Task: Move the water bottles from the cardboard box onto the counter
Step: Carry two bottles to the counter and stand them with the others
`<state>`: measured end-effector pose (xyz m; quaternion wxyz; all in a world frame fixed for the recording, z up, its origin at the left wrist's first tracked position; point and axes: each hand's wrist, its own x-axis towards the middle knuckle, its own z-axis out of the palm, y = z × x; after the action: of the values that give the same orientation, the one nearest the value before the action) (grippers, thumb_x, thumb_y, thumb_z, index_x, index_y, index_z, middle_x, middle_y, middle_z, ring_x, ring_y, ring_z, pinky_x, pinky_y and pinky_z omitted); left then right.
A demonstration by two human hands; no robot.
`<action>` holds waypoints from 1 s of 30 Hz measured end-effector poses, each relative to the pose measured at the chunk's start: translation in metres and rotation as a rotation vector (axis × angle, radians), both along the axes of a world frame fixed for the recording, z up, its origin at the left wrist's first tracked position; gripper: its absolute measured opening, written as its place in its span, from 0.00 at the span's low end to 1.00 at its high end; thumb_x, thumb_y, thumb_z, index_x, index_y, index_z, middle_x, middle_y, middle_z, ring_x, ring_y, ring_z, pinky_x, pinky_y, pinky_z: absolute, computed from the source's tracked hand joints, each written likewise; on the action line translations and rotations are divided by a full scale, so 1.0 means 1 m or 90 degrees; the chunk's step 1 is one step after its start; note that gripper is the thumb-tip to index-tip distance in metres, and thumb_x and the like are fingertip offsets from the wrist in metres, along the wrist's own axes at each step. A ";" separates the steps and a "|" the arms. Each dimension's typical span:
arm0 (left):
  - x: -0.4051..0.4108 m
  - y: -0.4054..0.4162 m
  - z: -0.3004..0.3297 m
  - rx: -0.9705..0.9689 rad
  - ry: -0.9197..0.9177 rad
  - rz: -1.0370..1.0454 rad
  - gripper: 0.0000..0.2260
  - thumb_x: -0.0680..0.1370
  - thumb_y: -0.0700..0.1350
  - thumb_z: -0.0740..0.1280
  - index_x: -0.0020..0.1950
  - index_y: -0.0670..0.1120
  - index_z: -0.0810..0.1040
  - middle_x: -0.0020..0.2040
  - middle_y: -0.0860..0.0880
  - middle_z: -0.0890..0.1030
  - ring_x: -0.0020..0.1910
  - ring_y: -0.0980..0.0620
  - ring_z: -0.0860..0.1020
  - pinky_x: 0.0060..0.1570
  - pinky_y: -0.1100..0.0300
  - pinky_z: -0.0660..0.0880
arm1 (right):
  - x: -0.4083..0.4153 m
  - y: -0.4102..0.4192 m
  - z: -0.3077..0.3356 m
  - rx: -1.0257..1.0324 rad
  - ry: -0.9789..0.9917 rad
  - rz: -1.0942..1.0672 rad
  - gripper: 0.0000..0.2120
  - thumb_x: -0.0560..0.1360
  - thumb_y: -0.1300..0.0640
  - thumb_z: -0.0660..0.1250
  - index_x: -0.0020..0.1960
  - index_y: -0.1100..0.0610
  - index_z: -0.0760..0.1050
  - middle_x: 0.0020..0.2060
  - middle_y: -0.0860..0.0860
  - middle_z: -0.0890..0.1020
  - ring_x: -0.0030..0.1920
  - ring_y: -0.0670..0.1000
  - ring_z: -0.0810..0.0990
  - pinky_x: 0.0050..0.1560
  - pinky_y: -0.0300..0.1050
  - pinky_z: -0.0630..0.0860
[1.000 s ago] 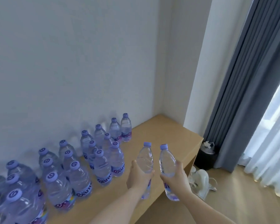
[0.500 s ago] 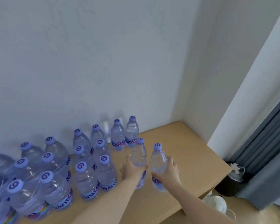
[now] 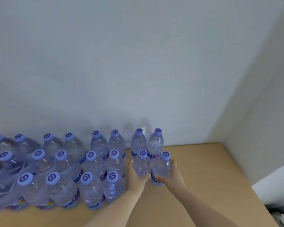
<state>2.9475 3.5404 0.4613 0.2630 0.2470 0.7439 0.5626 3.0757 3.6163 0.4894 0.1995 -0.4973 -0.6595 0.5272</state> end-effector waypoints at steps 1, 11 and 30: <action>0.001 -0.001 0.002 -0.010 -0.021 -0.004 0.27 0.64 0.37 0.77 0.61 0.46 0.72 0.54 0.48 0.79 0.54 0.51 0.78 0.56 0.51 0.77 | -0.002 0.005 -0.001 -0.004 0.001 0.014 0.25 0.61 0.51 0.76 0.53 0.43 0.66 0.52 0.44 0.76 0.50 0.46 0.80 0.51 0.51 0.80; 0.012 0.005 0.024 -0.040 -0.023 0.045 0.22 0.65 0.34 0.75 0.52 0.51 0.72 0.49 0.49 0.80 0.47 0.53 0.80 0.45 0.60 0.76 | -0.001 0.033 -0.017 -0.030 -0.007 0.121 0.28 0.60 0.55 0.75 0.52 0.38 0.66 0.52 0.43 0.76 0.49 0.44 0.80 0.48 0.47 0.79; 0.036 0.005 0.011 -0.225 -0.105 0.163 0.10 0.73 0.39 0.71 0.49 0.47 0.73 0.45 0.48 0.79 0.47 0.49 0.78 0.45 0.58 0.75 | 0.011 0.028 -0.034 -0.065 -0.081 0.148 0.27 0.70 0.60 0.74 0.62 0.61 0.62 0.52 0.54 0.74 0.51 0.56 0.77 0.47 0.47 0.73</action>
<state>2.9835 3.5452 0.4722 0.2887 0.0539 0.8319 0.4709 3.0867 3.6447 0.4551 0.0695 -0.4597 -0.6963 0.5468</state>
